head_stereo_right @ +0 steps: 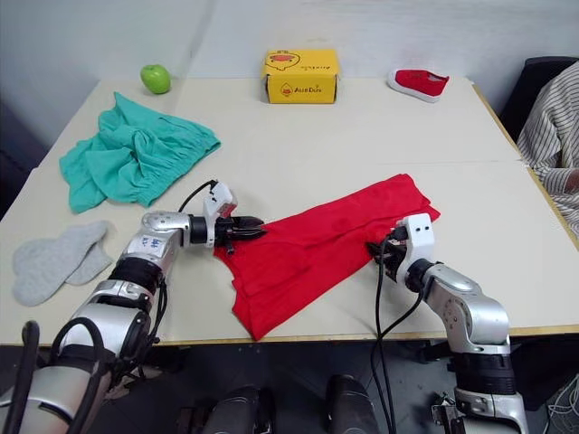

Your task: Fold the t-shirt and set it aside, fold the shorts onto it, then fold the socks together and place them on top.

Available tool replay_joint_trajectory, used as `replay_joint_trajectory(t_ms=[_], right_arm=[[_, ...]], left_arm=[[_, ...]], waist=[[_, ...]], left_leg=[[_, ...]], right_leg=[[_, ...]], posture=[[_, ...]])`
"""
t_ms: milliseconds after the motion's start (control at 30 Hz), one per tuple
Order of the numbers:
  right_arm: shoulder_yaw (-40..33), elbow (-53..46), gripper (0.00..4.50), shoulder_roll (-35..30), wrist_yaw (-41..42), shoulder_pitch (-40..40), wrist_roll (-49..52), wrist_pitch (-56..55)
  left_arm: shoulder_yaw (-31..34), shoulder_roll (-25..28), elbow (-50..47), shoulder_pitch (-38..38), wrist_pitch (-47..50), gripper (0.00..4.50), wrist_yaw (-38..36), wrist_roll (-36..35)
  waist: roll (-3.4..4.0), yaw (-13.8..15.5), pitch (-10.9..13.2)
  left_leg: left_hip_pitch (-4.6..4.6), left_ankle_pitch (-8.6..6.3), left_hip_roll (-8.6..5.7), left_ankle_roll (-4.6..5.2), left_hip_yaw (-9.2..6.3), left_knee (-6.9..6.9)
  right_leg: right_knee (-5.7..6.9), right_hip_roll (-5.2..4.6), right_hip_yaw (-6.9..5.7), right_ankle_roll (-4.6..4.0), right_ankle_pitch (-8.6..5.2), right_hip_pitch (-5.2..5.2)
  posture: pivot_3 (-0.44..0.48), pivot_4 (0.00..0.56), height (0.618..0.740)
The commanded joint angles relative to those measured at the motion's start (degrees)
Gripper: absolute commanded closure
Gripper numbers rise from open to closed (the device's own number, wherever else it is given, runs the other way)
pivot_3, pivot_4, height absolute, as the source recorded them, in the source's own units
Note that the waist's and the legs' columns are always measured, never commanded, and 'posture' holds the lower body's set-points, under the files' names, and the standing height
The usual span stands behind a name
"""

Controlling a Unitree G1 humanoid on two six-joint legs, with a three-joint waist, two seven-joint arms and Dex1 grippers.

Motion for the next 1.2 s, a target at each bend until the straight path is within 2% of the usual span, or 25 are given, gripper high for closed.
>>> replay_joint_trajectory(t_ms=[33,233,300,500,567,667,767,900,1033,1167,1200], right_arm=[[0.65,5.93,4.5,-3.2,2.44,-3.88,-2.54,-2.32],[4.24,21.84,4.5,-4.51,7.03,-16.16,-7.16,-9.6],[6.2,30.04,4.5,-3.89,9.1,-22.03,-9.55,-13.64],[9.57,49.83,4.5,-2.72,13.56,-32.98,-14.95,-22.56],[9.06,52.46,4.5,-3.15,16.46,-34.47,-14.4,-21.8],[9.47,49.83,3.81,-5.25,22.36,-33.67,-13.69,-18.73],[9.19,41.99,2.79,-8.23,26.68,-29.67,-11.94,-13.28],[7.27,23.82,1.36,-13.26,32.42,-19.29,-4.87,-1.11],[4.25,6.33,0.04,-15.0,31.74,-8.44,3.04,9.92],[2.09,-3.45,0.02,-11.79,25.44,-1.85,6.49,15.25],[2.02,-5.99,0.02,-10.02,23.12,0.18,7.07,16.2]], left_arm=[[1.19,1.53,-14.67,9.47,6.16,4.41,2.13,-1.89],[4.21,1.2,-42.69,26.07,18.98,4.48,10.98,-5.76],[4.73,-0.41,-52.91,32.33,23.39,4.48,15.9,-6.81],[6.14,-6.03,-70.67,42.16,34.67,4.48,29.08,-8.64],[6.57,-6.91,-73.5,43.25,38.11,4.03,31.34,-9.83],[6.53,-5.32,-75.87,42.71,41.21,3.18,29.93,-12.73],[9.27,-1.83,-74.03,38.84,42.13,2.24,26.85,-16.01],[8.75,4.8,-65.11,30.32,40.33,0.97,20.8,-16.77],[4.4,6.03,-50.4,17.94,36.31,0.96,15.27,-14.76],[0.82,1.77,-32.04,6.51,29.51,0.96,14.46,-10.81],[-0.43,-0.33,-24.57,2.64,25.79,0.96,14.91,-8.71]], waist=[[0.01,-0.39,0.0],[0.06,-0.64,0.03],[0.07,-0.78,0.04],[0.1,-0.24,0.06],[0.1,0.08,0.06],[0.1,0.21,0.06],[0.11,0.39,0.06],[0.12,0.65,0.06],[0.14,1.61,0.06],[0.12,1.79,0.05],[0.12,1.62,0.05]], left_leg=[[0.05,-0.02,0.01,0.01,0.1,-0.01],[0.23,-0.09,0.06,0.07,0.35,-0.03],[0.22,-0.09,0.07,0.06,0.34,-0.04],[0.21,-0.12,0.06,0.09,0.39,-0.03],[0.21,-0.12,0.04,0.1,0.38,-0.01],[0.17,-0.13,0.05,0.12,0.35,0.02],[0.07,-0.14,0.06,0.13,0.26,0.04],[0.0,-0.16,0.07,0.08,0.18,0.03],[0.0,-0.2,0.06,0.11,0.21,0.04],[0.0,-0.23,0.0,0.17,0.3,0.07],[0.0,-0.24,-0.01,0.18,0.31,0.07]], right_leg=[[0.0,0.01,0.09,0.0,0.0,-0.01],[0.06,-0.02,0.41,0.02,0.01,-0.02],[0.05,-0.02,0.45,0.02,0.01,-0.02],[0.01,-0.07,0.51,0.03,0.01,-0.02],[0.01,-0.1,0.52,0.03,0.02,-0.01],[0.0,-0.11,0.51,0.03,0.02,-0.01],[-0.05,-0.12,0.51,0.03,0.02,-0.02],[-0.09,-0.09,0.43,0.02,0.01,-0.03],[-0.15,-0.07,0.28,0.03,0.02,-0.03],[-0.17,-0.07,0.21,0.11,0.07,-0.04],[-0.19,-0.07,0.22,0.13,0.08,-0.04]], posture=[[0.0,0.15,0.74],[0.0,0.15,0.74],[0.0,0.15,0.74],[0.0,0.15,0.74],[0.0,0.15,0.74],[0.0,0.15,0.74],[0.0,0.15,0.74],[0.0,0.15,0.74],[0.0,0.15,0.74],[0.0,0.15,0.74],[0.0,0.15,0.74]])
